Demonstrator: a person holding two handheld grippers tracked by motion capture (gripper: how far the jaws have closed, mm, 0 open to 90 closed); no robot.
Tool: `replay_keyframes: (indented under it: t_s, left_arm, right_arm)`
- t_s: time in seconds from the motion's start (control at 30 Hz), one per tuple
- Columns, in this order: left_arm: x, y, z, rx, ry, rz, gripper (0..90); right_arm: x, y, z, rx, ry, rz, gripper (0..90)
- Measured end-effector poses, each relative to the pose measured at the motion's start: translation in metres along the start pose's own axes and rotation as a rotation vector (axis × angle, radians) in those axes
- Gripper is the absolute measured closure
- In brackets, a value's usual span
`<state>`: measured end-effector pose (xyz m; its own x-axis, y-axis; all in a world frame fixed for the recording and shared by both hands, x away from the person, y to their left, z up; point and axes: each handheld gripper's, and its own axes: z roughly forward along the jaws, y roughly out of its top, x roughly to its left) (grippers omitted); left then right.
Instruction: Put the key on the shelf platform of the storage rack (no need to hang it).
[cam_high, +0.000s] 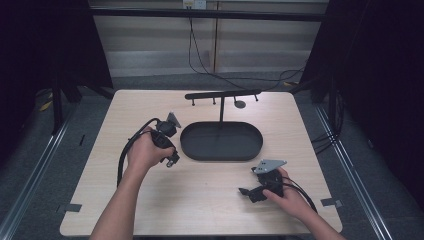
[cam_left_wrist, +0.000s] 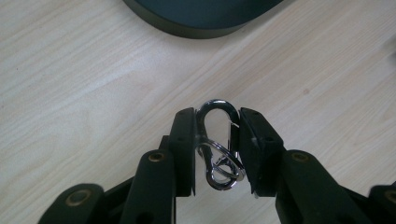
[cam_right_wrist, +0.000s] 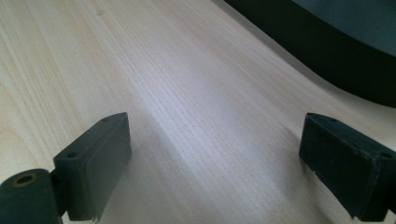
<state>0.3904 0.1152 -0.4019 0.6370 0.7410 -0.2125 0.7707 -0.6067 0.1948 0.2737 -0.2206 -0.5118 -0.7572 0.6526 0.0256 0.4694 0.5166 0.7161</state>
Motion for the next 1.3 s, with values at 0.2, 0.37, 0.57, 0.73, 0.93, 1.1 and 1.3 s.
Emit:
replay_keyframes:
  t_s: [0.2,0.37,0.57,0.73,0.93,1.1,1.3]
  left_arm:
    - [-0.004,0.009,-0.002,-0.005,0.007,0.008,67.7]
    - [-0.006,0.016,-0.005,-0.010,0.002,0.010,67.7]
    - [-0.011,0.025,-0.006,-0.016,0.005,0.023,67.7]
    - [-0.014,0.031,-0.005,-0.020,0.001,0.031,67.7]
    - [-0.017,0.039,-0.004,-0.024,-0.009,0.044,67.7]
    - [-0.021,0.045,-0.002,-0.027,-0.014,0.049,67.7]
    - [-0.025,0.052,0.001,-0.026,-0.014,0.058,67.7]
  right_arm:
    - [0.000,0.000,0.000,0.000,-0.002,0.000,8.9]
    - [0.000,0.000,0.000,-0.002,-0.001,-0.003,8.9]
    - [0.000,0.000,0.000,-0.002,-0.001,-0.002,8.9]
    - [0.000,0.000,0.000,-0.002,-0.001,-0.004,8.9]
    - [0.000,0.000,0.000,-0.002,-0.001,-0.003,8.9]
    - [0.000,0.000,0.000,-0.001,-0.001,0.000,8.9]
    - [0.000,0.000,0.000,-0.001,-0.001,-0.002,8.9]
